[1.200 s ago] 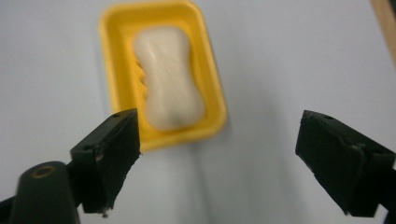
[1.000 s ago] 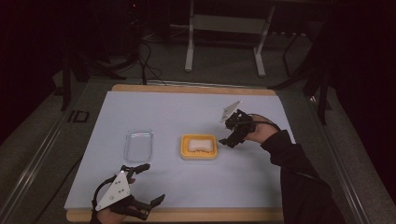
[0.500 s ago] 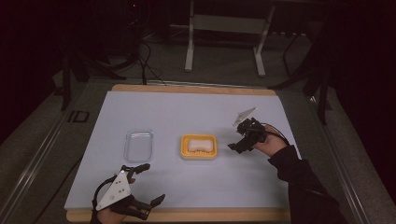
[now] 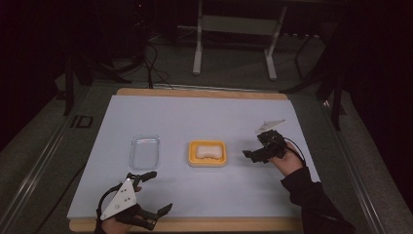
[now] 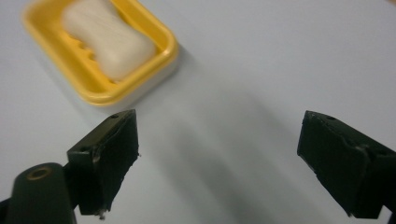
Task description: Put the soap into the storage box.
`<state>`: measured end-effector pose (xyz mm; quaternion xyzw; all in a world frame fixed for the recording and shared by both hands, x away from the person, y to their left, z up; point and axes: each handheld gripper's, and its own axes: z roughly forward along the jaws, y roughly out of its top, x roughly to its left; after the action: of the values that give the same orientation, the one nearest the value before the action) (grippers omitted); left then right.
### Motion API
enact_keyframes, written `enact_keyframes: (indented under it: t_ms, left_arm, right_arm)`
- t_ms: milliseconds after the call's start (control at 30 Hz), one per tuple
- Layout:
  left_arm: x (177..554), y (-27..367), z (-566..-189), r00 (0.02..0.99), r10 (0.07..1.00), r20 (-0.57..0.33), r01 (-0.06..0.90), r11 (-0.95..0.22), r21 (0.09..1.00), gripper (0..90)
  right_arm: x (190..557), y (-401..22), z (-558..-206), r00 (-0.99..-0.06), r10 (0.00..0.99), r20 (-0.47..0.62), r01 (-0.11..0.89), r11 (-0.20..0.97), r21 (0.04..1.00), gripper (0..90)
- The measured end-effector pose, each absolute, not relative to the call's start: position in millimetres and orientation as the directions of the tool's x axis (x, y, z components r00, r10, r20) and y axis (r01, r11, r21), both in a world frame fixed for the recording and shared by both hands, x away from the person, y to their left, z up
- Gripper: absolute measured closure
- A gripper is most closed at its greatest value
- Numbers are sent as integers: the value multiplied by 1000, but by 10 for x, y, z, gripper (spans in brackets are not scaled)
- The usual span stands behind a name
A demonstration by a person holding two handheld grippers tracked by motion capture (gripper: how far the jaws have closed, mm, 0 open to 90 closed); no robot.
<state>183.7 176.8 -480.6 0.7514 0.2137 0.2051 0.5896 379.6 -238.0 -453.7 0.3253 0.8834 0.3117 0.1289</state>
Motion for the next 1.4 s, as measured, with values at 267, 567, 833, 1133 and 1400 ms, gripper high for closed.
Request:
enact_keyframes:
  t_ms: [267,567,833,1133,1400]
  left_arm:
    - [1834,1763,-4807,826,561,56,80,-216,973,11]
    - [1834,1757,-4810,829,557,53,84,-217,973,11]
    - [1831,1749,-4812,832,553,55,85,-225,971,11]
    - [1833,1736,-4812,833,550,58,85,-232,969,11]
    - [1834,1741,-4809,829,556,57,86,-229,970,11]
  right_arm:
    - [3633,-2536,-4649,-682,731,-11,538,512,670,126]
    - [3443,-2625,-4740,-644,765,-26,532,471,704,126]
    - [3259,-2637,-4836,-626,780,-27,536,455,711,129]
    - [3045,-2659,-4818,-624,780,-41,497,437,750,130]
    - [3037,-2689,-4804,-610,792,-29,496,410,765,132]
